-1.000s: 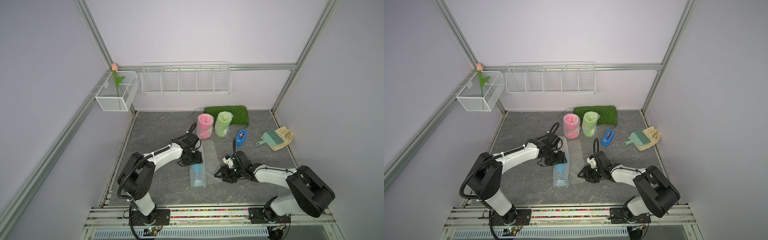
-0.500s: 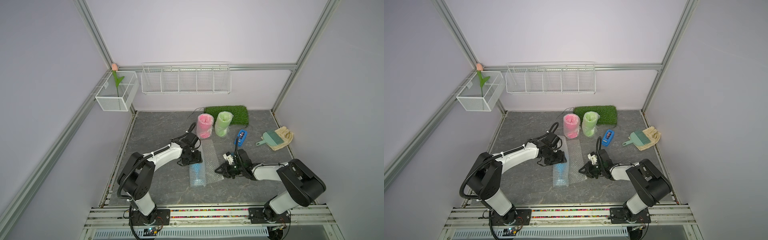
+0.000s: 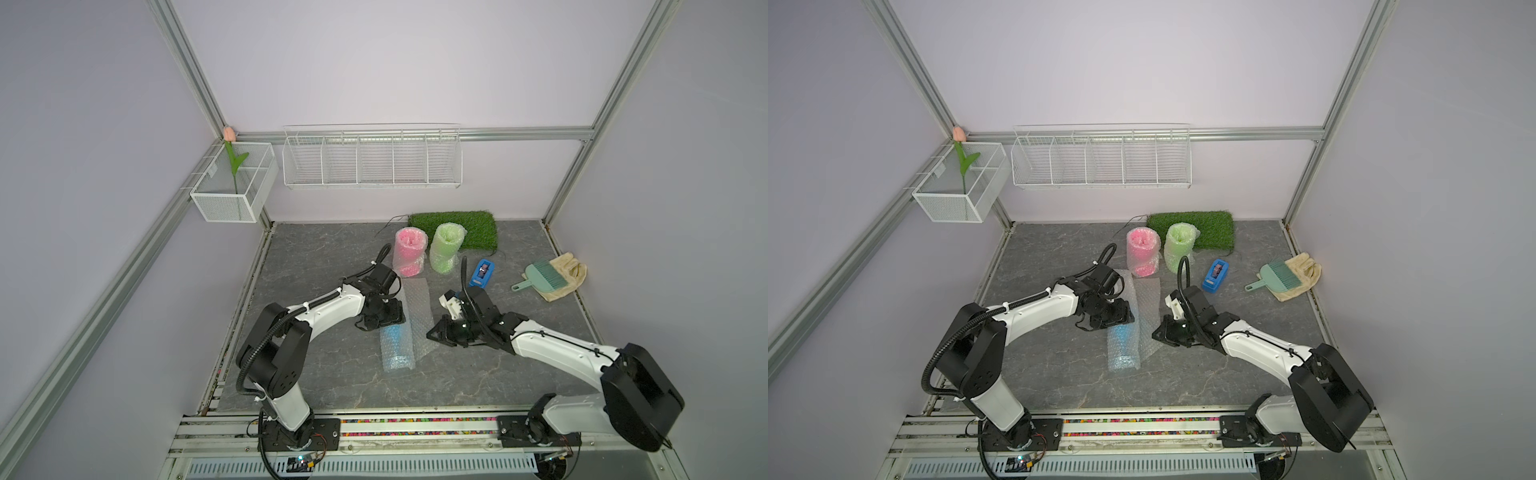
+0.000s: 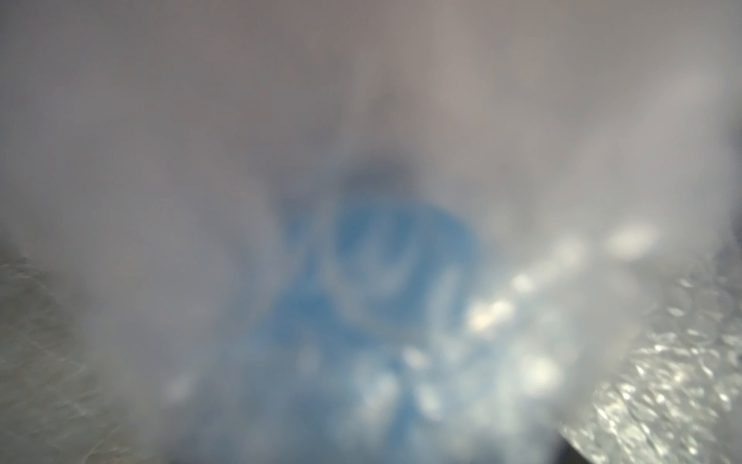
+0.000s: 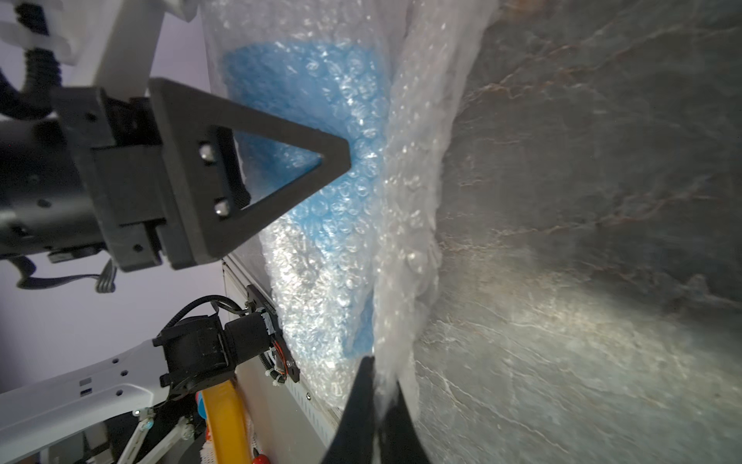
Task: Wrap wine glasses in bubble wrap
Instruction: Adjust the bubble wrap at the center of the board.
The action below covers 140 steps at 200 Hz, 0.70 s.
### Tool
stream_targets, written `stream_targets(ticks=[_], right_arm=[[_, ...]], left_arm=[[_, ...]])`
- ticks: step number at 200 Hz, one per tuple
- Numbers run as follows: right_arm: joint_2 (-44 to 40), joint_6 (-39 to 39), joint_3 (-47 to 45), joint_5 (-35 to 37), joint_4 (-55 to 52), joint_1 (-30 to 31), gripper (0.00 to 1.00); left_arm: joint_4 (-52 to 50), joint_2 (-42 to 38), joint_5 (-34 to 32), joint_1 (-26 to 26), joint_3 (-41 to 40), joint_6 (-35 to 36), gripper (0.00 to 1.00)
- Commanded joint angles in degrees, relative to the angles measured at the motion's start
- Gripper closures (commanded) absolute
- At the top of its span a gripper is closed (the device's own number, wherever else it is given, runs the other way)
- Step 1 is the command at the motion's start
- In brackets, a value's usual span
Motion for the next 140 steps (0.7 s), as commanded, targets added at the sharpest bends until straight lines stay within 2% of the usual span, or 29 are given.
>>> stream_targets(ticks=[1,69,115,140], right_arm=[[0.0,-1.3,3.9,5.9,-7.3,4.5,0.93],[10.3,-2.6,16.1,17.9,-12.1,18.8,0.91],[14.8,-5.5,20.6,26.6,-15.6,23.6,0.56],[17.5,-7.5,24.1,33.5,-19.4,26.2,0.5]], left_arm=[[0.3,2.1,-1.8,0.4,0.6,-2.2,0.72],[0.8,2.6,-1.6,0.4,0.7,-3.0,0.73],[1.5,2.6,-0.7,0.4,0.5,-3.9,0.73],[1.3,2.6,-0.5,0.5,0.5,-4.1,0.73]])
